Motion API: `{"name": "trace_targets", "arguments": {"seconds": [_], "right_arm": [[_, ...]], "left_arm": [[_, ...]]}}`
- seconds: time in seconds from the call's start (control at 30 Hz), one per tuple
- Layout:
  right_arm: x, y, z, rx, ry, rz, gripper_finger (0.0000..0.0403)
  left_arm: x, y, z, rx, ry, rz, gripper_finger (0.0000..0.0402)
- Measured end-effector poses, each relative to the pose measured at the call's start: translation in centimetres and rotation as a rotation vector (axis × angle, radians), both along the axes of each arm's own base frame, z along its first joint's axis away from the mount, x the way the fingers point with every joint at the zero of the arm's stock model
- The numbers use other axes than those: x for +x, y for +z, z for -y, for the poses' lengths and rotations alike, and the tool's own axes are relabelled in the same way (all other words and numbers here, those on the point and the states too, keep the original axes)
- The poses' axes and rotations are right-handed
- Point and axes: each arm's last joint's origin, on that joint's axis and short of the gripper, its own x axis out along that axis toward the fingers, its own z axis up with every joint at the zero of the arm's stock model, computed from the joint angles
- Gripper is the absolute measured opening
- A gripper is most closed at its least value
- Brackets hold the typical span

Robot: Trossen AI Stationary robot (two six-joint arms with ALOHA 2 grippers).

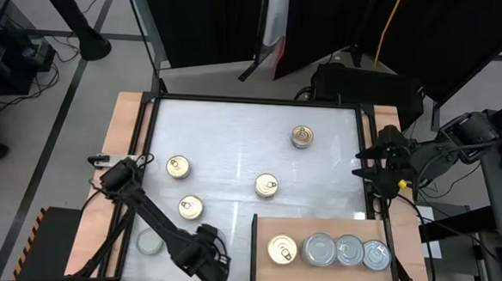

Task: Stack canned seafood by type on shelf
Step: Stack the green tuna can on top of the other green tuna can on the shelf

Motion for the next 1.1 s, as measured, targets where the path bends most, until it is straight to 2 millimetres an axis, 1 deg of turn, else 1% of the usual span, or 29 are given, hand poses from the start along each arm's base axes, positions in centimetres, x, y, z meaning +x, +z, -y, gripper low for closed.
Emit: {"name": "trace_targets", "arguments": {"seconds": [0.1, 0.13, 0.17, 0.33, 0.43, 0.67, 0.8, 0.87, 1.03, 1.1], "right_arm": [[0.0, 0.0, 0.0, -0.001, 0.0, 0.0, 0.0251], [0.0, 0.0, 0.0, -0.001, 0.0, 0.0, 0.0251], [0.0, 0.0, 0.0, -0.001, 0.0, 0.0, 0.0251], [0.0, 0.0, 0.0, -0.003, -0.004, 0.001, 0.0251], [0.0, 0.0, 0.0, -0.01, 0.0, 0.0, 0.0251], [0.0, 0.0, 0.0, -0.033, 0.02, -0.003, 0.0251], [0.0, 0.0, 0.0, -0.035, 0.023, -0.003, 0.0251], [0.0, 0.0, 0.0, -0.033, 0.025, -0.004, 0.0251], [0.0, 0.0, 0.0, -0.023, 0.018, -0.004, 0.0251], [0.0, 0.0, 0.0, -0.022, 0.018, -0.004, 0.0251]], "left_arm": [[0.1, -1.0, -0.1, -0.024, -0.043, -0.002, 0.0009], [0.1, -1.0, -0.1, -0.027, -0.046, -0.007, 0.0005], [0.2, -1.0, -0.1, -0.032, -0.045, -0.003, 0.0005], [0.2, 0.7, -0.8, -0.068, -0.028, 0.024, 0.0003], [0.2, 1.1, -1.5, -0.057, 0.006, 0.012, 0.0002], [1.3, 1.0, -2.8, -0.074, -0.005, 0.012, 0.0001], [1.7, 0.8, -3.3, -0.075, -0.014, 0.006, 0.0001], [1.5, 0.5, -3.3, -0.08, -0.017, -0.011, 0.0001], [0.2, -1.1, -2.4, -0.089, -0.011, -0.055, 0.0001], [-0.1, -1.2, -2.0, -0.091, -0.006, -0.056, 0.0]]}}
